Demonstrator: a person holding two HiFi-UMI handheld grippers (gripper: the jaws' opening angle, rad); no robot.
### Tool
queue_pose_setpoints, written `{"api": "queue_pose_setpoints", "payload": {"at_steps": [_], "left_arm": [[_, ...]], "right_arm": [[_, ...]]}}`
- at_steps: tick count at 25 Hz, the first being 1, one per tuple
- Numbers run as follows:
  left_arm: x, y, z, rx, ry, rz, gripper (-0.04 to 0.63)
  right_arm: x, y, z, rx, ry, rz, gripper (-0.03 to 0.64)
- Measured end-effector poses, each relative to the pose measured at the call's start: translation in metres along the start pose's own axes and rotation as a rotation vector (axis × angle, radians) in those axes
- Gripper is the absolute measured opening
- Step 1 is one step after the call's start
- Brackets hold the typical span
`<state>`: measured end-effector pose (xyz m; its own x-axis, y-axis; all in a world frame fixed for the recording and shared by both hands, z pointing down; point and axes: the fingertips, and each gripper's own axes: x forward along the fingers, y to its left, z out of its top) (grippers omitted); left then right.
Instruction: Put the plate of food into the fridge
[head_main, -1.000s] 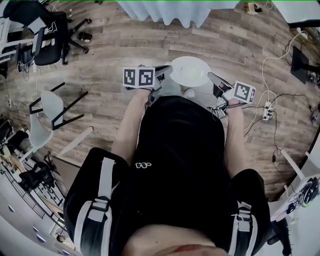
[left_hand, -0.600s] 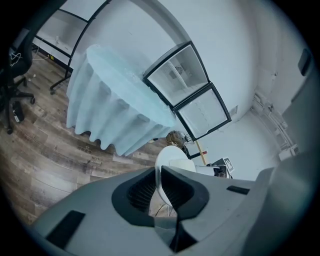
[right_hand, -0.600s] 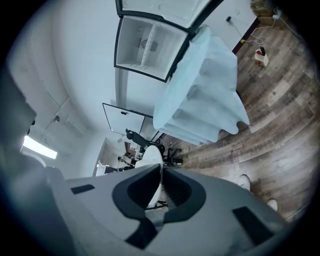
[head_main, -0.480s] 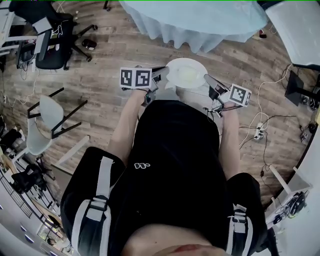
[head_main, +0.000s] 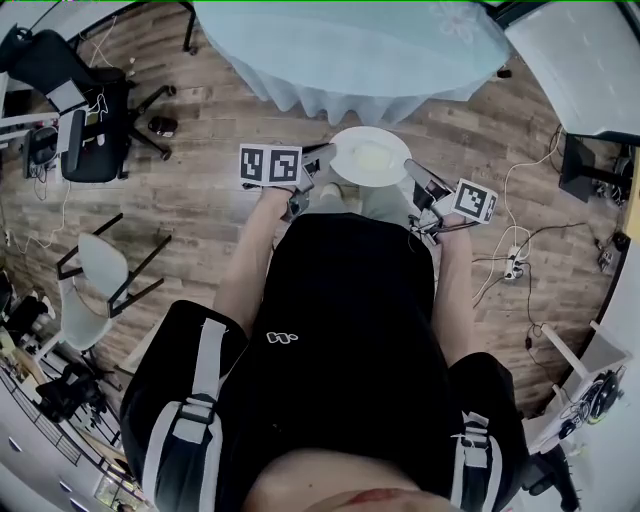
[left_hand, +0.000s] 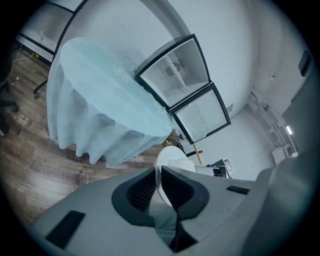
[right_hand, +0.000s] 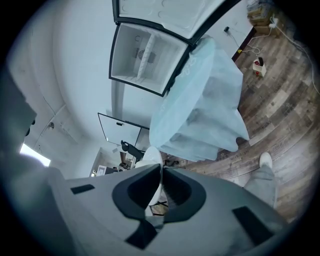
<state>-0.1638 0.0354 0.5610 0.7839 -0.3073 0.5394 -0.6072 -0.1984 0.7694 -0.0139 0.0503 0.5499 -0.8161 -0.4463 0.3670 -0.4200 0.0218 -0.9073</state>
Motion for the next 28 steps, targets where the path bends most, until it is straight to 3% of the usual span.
{"api": "queue_pose_setpoints", "payload": {"at_steps": [6, 9, 15, 21, 28], "left_arm": [[0.040, 0.005, 0.040, -0.011, 0.016, 0.045, 0.040], [0.062, -0.003, 0.068, -0.011, -0.002, 0.062, 0.040], [0.106, -0.027, 0.134, 0.051, -0.025, 0.089, 0.041], [0.145, -0.040, 0.159, 0.063, -0.039, 0.099, 0.041], [0.158, -0.041, 0.179, 0.086, -0.013, 0.125, 0.043]], "right_arm": [[0.011, -0.023, 0.052, 0.029, 0.008, 0.041, 0.017], [0.010, -0.028, 0.098, -0.017, 0.019, 0.040, 0.017], [0.001, -0.041, 0.172, -0.053, 0.027, 0.056, 0.017], [-0.008, -0.053, 0.213, -0.028, 0.032, 0.122, 0.017], [-0.008, -0.067, 0.233, -0.035, 0.020, 0.109, 0.017]]}}
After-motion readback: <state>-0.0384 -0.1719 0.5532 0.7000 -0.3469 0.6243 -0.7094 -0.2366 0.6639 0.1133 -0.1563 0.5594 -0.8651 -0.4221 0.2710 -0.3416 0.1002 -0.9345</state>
